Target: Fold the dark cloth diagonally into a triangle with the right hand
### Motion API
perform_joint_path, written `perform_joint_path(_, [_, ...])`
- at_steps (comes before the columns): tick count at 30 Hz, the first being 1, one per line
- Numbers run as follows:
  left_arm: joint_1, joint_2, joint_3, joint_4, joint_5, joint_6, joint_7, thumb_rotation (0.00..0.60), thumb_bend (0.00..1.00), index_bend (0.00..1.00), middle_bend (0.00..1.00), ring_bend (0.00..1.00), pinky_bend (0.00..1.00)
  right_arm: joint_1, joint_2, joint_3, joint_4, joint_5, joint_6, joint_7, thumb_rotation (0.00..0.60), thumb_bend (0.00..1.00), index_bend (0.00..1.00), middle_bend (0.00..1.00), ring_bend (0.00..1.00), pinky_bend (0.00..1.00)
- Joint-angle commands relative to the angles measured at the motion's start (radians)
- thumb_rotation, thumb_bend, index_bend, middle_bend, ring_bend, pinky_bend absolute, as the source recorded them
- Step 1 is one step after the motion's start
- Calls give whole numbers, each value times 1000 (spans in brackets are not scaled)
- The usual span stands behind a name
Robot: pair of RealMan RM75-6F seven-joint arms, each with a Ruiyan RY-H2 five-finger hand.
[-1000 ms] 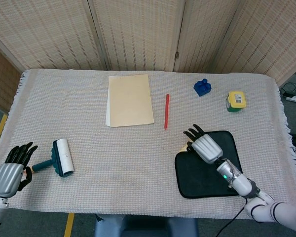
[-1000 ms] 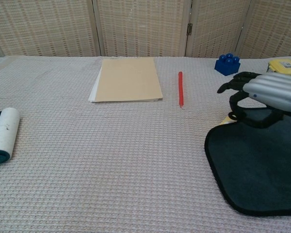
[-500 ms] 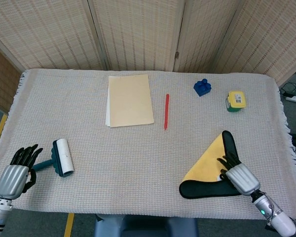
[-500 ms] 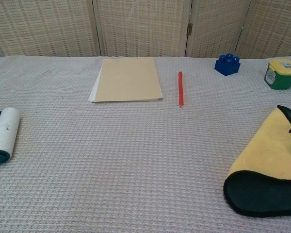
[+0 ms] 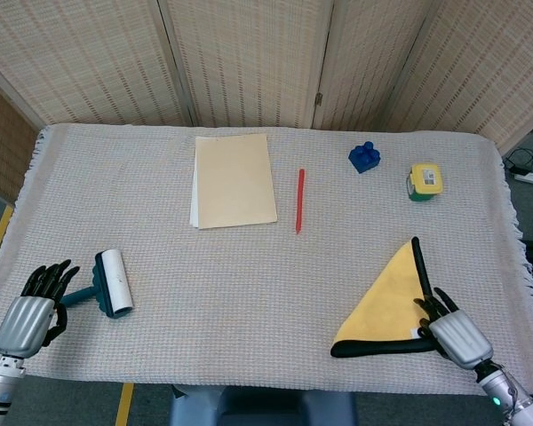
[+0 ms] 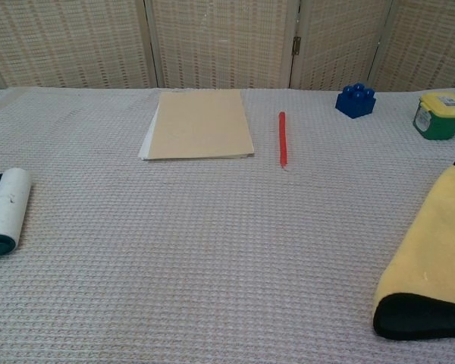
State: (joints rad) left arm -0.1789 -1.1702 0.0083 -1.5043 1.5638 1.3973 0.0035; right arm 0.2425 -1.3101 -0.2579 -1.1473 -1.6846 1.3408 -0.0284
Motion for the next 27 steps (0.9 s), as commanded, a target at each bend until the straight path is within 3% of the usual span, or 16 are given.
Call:
perform_joint_path(1, [0, -1, 0, 0, -1, -1, 2, 600, 898, 0, 57, 0, 0, -5, -6, 2, 16, -3, -14, 11, 600, 487, 613, 178, 124, 0])
perform_joint_path(27, [-5, -11, -2, 6, -18, -17, 16, 600, 898, 0, 57, 0, 0, -44, -7, 25, 64, -42, -14, 56, 600, 487, 589, 147, 110, 0])
